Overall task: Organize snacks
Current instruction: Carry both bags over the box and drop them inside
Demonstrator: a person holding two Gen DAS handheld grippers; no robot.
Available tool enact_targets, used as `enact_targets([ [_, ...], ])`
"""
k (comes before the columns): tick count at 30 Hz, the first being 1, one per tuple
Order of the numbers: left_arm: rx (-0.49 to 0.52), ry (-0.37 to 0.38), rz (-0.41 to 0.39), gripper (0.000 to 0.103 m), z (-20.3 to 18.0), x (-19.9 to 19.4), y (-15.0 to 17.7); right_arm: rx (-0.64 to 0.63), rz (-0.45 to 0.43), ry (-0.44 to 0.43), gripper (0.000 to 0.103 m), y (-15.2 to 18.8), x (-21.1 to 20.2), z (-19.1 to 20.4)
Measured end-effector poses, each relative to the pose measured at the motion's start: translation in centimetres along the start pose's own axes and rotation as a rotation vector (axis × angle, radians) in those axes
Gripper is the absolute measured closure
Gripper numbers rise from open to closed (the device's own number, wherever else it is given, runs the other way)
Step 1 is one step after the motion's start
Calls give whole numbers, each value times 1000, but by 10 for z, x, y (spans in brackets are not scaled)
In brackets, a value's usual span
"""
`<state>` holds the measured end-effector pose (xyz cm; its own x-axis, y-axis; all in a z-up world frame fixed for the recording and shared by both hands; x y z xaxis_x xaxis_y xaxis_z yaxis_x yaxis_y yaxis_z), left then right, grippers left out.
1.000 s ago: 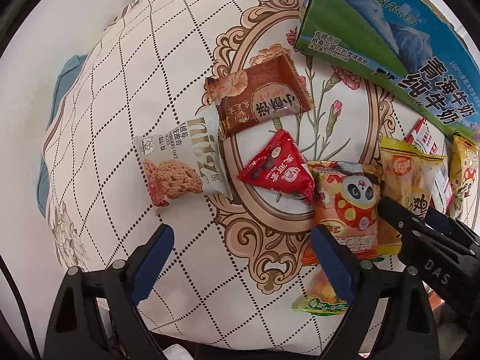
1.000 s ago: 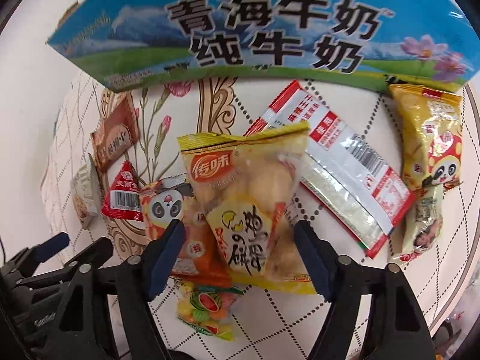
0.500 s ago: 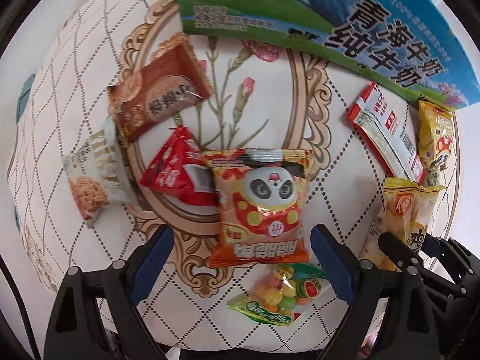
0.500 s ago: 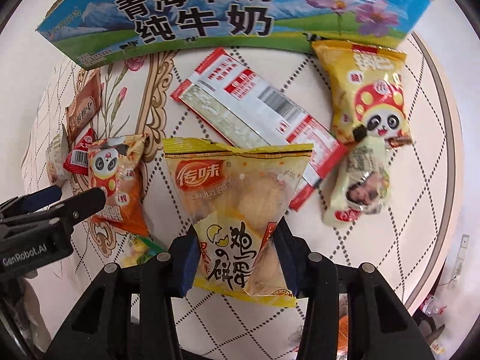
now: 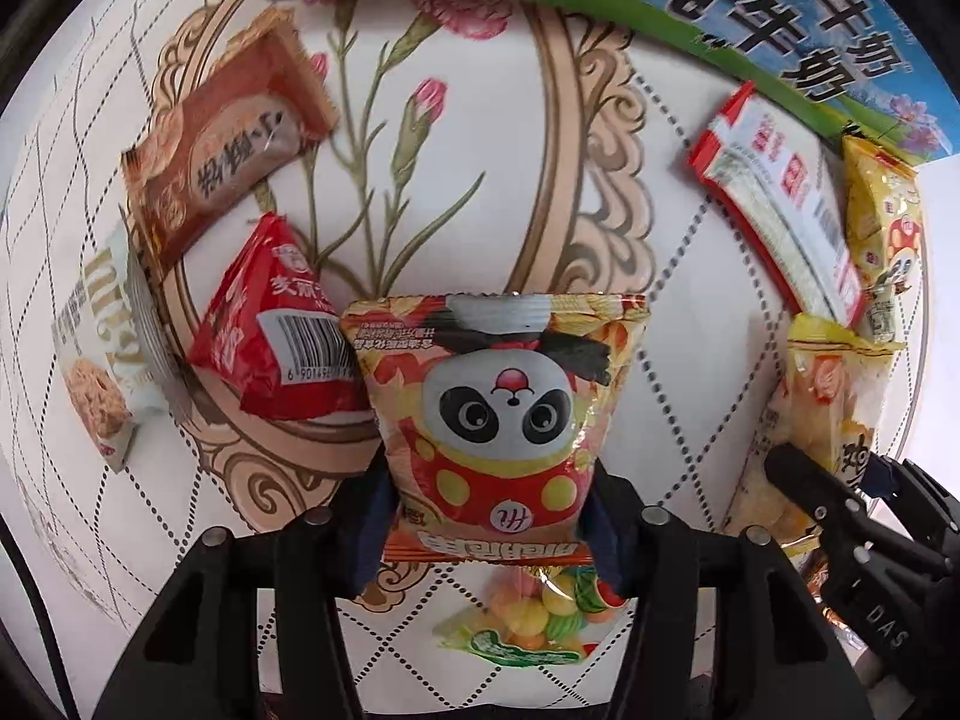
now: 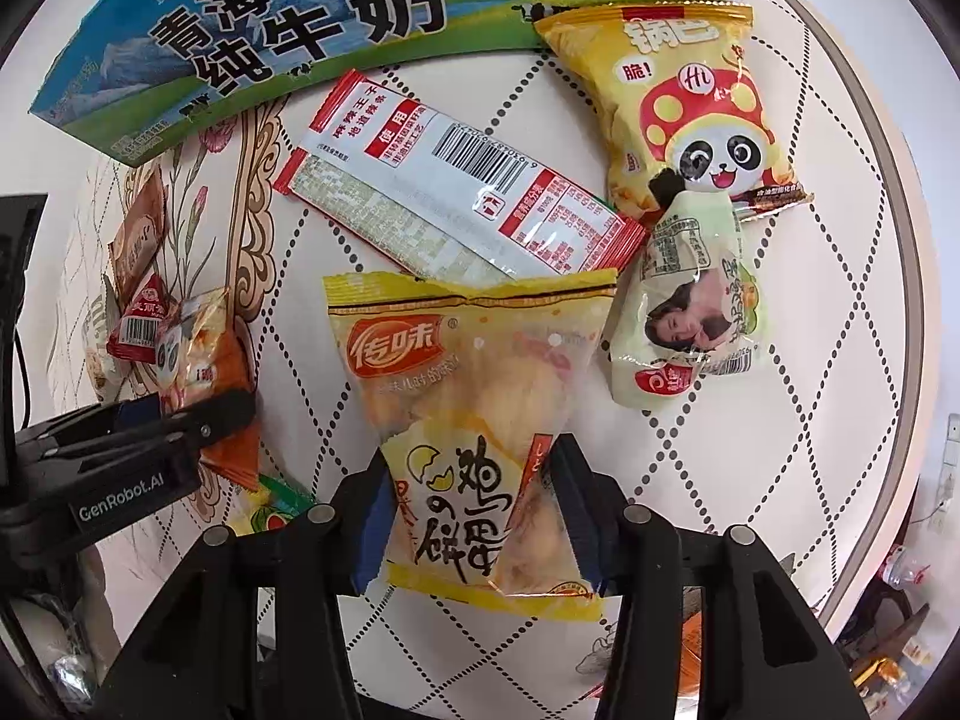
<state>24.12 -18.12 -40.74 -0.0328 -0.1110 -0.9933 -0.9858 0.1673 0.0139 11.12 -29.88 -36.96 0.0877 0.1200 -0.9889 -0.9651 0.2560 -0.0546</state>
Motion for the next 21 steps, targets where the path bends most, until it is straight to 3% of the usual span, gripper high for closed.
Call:
enact_targets([
  [6, -6, -12, -10, 50, -3, 13, -5, -2, -9, 20, 48, -3, 2, -1],
  [9, 20, -39, -47, 54, -16, -1, -2, -17, -21, 18, 54, -2, 0, 9],
  [16, 41, -9, -159, 55, -30, -68, -9, -30, -42, -76, 60, -2, -32, 16],
  [21, 49, 49, -263, 55, -50, -136, -38, -15, -66, -200, 60, -17, -77, 23],
])
Point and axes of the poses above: each gripper's, at about its wrist camera, not at the fingertips, and x roughly the way its jaws point, z to its left, y to its underside, the point moved 8 cm from there along x, roughly the way its jaws point, and after that the axes turned 10 degrees about x, right-handed, at the moved point
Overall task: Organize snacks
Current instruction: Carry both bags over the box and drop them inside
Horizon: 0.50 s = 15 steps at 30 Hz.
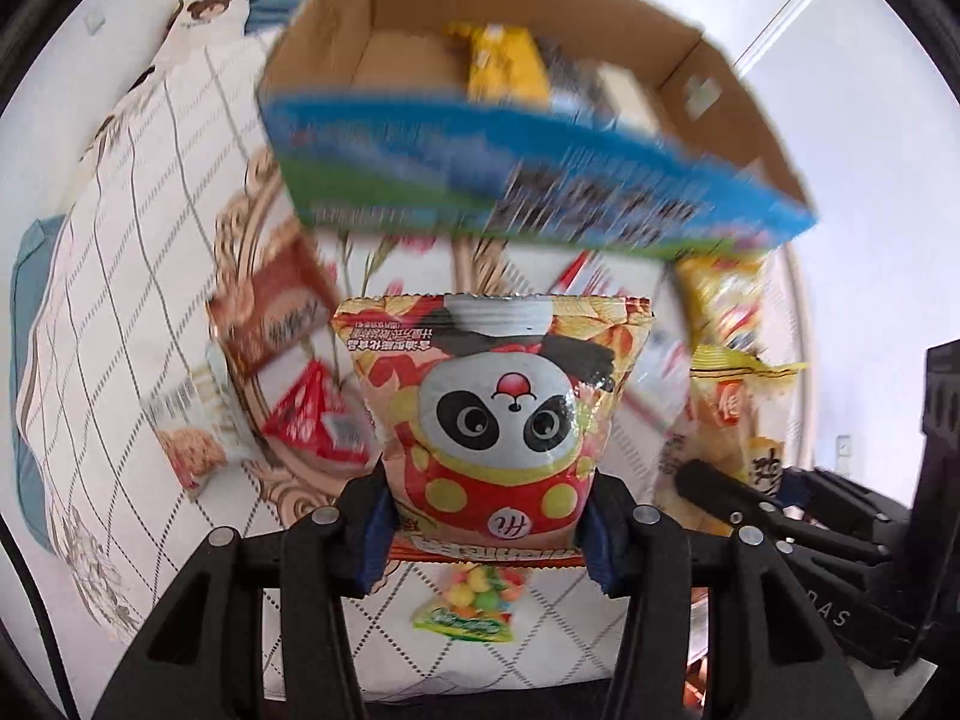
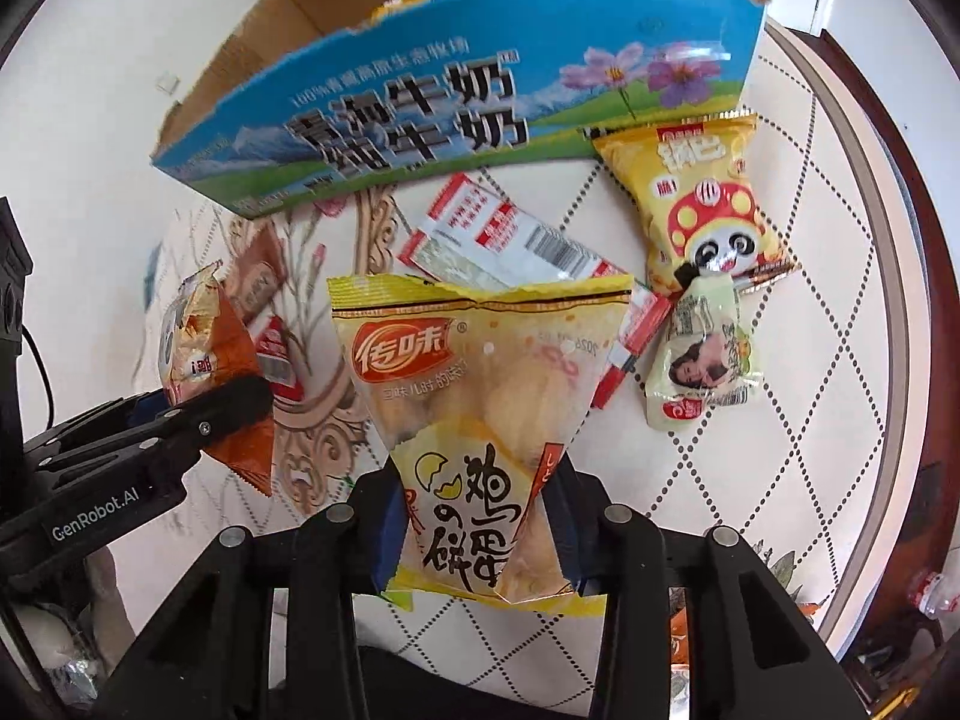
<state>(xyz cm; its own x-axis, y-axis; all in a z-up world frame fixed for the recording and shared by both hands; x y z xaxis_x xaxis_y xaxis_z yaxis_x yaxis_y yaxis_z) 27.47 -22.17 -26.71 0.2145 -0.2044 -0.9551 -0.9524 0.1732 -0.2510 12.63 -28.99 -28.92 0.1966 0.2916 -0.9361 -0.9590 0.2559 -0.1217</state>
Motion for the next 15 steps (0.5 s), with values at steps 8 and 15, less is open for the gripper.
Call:
enact_targets([
  [8, 53, -39, -110, 55, 32, -63, -109, 1, -186, -71, 60, -119, -95, 21],
  [15, 72, -193, -25, 55, 81, -24, -199, 4, -253, 98, 60, -249, -89, 19],
])
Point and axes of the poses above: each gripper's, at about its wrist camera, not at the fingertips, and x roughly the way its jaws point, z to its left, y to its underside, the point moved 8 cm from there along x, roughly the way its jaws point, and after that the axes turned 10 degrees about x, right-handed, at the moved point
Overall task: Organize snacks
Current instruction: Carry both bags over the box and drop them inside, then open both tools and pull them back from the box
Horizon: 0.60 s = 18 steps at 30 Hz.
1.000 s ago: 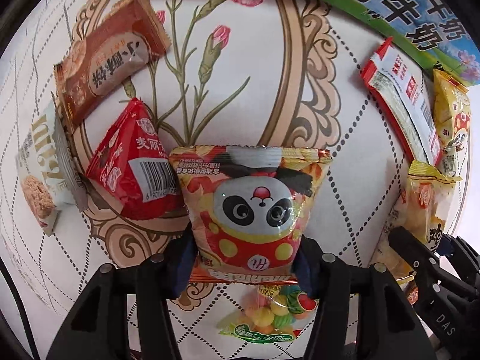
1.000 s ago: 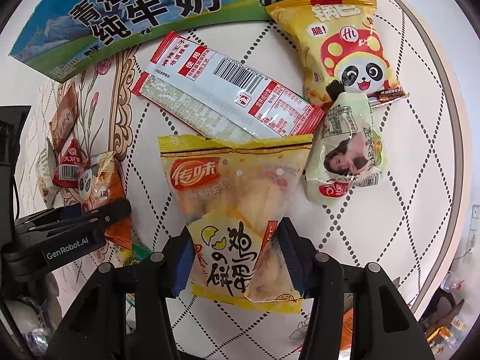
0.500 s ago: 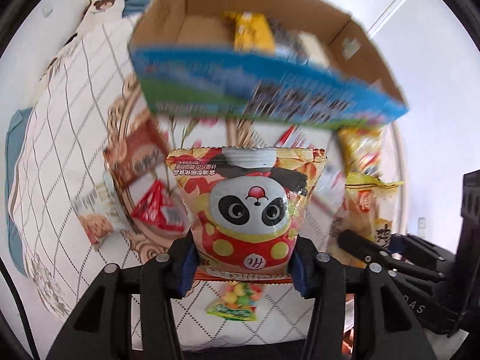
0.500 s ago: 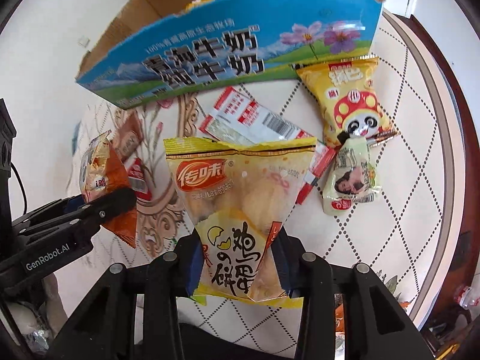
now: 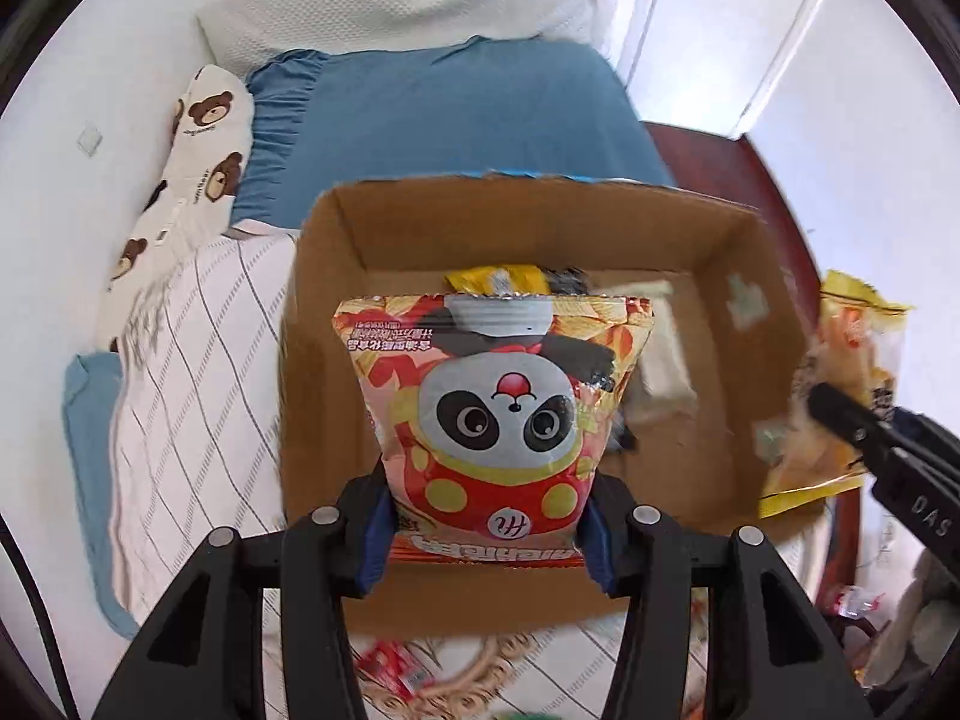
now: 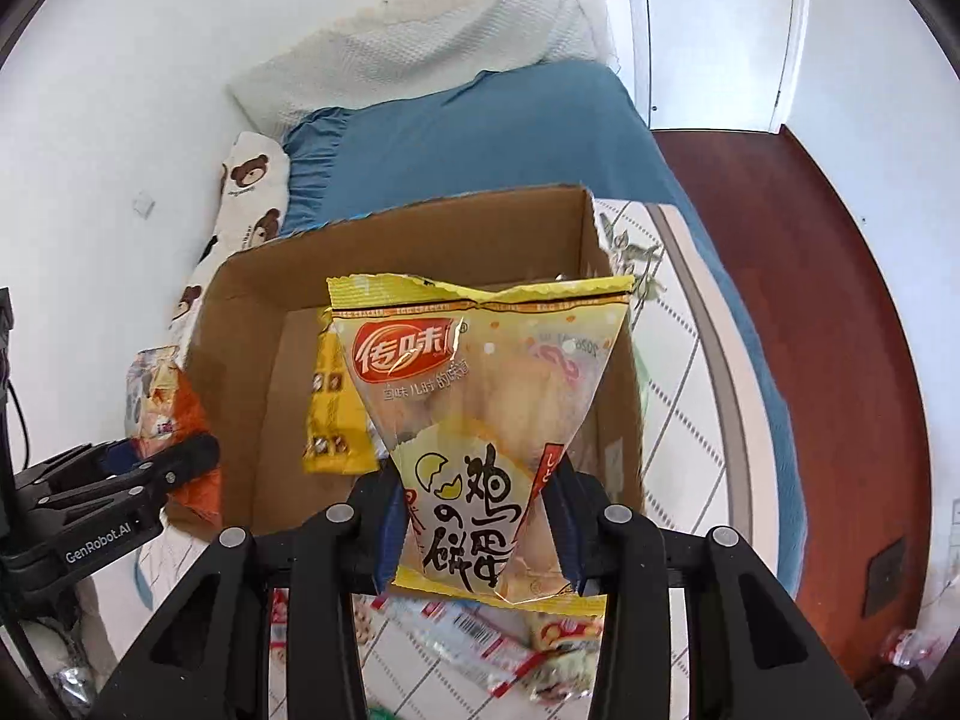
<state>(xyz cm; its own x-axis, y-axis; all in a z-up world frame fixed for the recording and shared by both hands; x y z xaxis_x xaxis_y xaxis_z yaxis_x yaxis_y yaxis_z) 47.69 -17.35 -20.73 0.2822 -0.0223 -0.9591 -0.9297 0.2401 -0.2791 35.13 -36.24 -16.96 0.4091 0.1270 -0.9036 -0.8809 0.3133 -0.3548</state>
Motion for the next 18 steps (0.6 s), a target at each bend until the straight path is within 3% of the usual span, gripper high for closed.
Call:
enact_targets([
  [7, -1, -58, 128, 51, 28, 59, -38, -32, 78, 138, 58, -72, 71, 8],
  [8, -9, -69, 128, 38, 32, 65, -43, -30, 97, 154, 48, -76, 82, 9],
  [9, -12, -67, 127, 17, 35, 70, -47, -31, 113, 170, 29, -81, 92, 8],
  [11, -21, -51, 124, 7, 36, 76, -52, -40, 126, 199, 10, -82, 106, 3],
  [18, -47, 6, 119, 7, 29, 84, -45, -20, 163, 148, 11, -72, 126, 0],
])
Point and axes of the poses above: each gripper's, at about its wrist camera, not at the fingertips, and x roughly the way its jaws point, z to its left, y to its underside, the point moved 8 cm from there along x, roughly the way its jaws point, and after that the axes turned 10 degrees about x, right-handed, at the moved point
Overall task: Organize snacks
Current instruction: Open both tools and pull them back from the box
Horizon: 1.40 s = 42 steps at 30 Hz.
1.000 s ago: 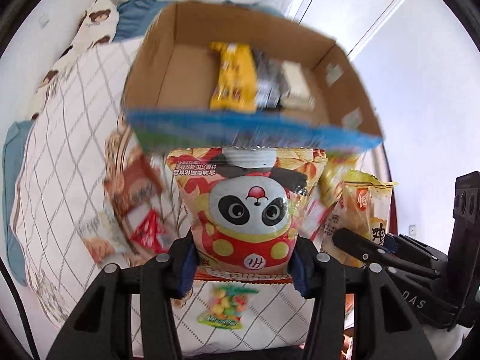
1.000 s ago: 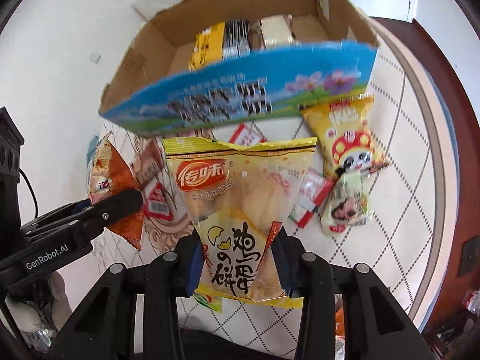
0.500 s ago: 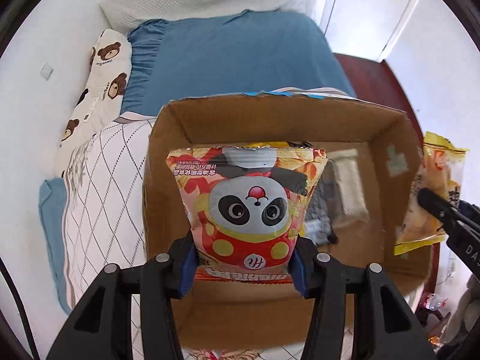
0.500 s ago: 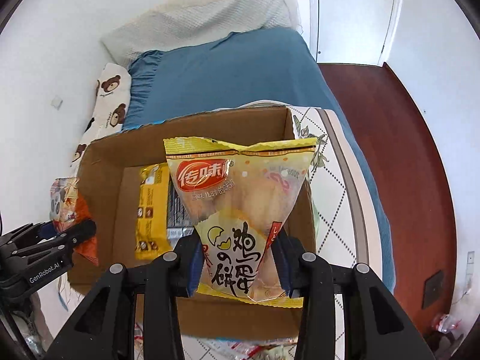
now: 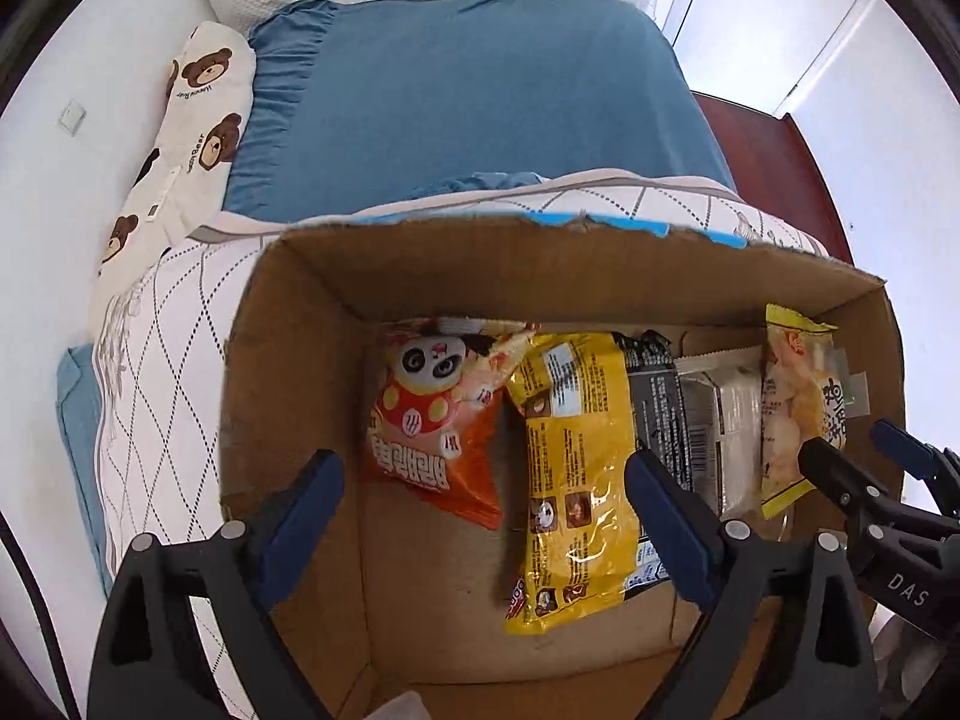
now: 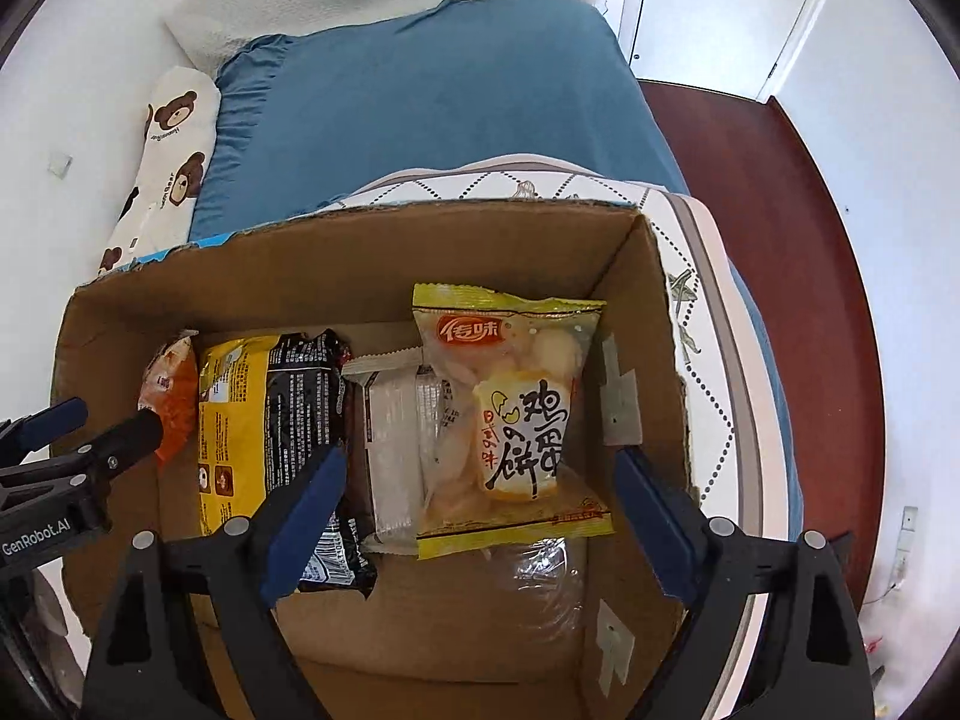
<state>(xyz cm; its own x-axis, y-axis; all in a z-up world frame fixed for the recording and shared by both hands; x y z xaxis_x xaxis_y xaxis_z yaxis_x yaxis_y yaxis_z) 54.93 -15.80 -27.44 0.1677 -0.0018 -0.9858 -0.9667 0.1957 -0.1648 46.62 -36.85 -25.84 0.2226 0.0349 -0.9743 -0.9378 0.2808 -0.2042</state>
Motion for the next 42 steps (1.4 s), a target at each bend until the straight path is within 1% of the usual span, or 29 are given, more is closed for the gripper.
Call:
enact_targets([
  [4, -17, 22, -12, 7, -3, 2, 12, 16, 10, -33, 10, 21, 3, -5],
  [9, -31, 29, -52, 7, -6, -4, 32, 13, -31, -44, 12, 52, -3, -4],
  [10, -29, 25, -61, 7, -7, -7, 36, 11, -43, -42, 13, 57, -5, -5],
  [12, -26, 20, -80, 7, -9, -13, 46, -8, -60, -37, 26, 67, -11, -5],
  [15, -19, 18, -114, 7, -14, -26, 60, -10, -72, -53, 26, 80, -23, -6],
  [18, -9, 16, -165, 7, -18, -44, 74, -7, -90, -77, 26, 94, -35, -8],
  [23, -2, -3, -250, 7, -23, -77, 94, -19, -152, -106, 26, 118, -68, -8],
  [27, 11, -14, -311, 7, -33, -104, 116, -30, -229, -132, 26, 138, -102, -7],
  [30, 26, -28, -363, 7, -39, -126, 132, -43, -295, -133, 26, 154, -127, -8],
  [32, 28, -22, -394, 7, -43, -139, 142, -42, -316, -143, 26, 163, -140, -10],
  [39, 20, 7, -442, 7, -51, -174, 176, -31, -357, -207, 26, 196, -181, -16],
  [42, 19, 8, -427, 7, -54, -177, 196, 1, -346, -248, 26, 213, -191, -23],
])
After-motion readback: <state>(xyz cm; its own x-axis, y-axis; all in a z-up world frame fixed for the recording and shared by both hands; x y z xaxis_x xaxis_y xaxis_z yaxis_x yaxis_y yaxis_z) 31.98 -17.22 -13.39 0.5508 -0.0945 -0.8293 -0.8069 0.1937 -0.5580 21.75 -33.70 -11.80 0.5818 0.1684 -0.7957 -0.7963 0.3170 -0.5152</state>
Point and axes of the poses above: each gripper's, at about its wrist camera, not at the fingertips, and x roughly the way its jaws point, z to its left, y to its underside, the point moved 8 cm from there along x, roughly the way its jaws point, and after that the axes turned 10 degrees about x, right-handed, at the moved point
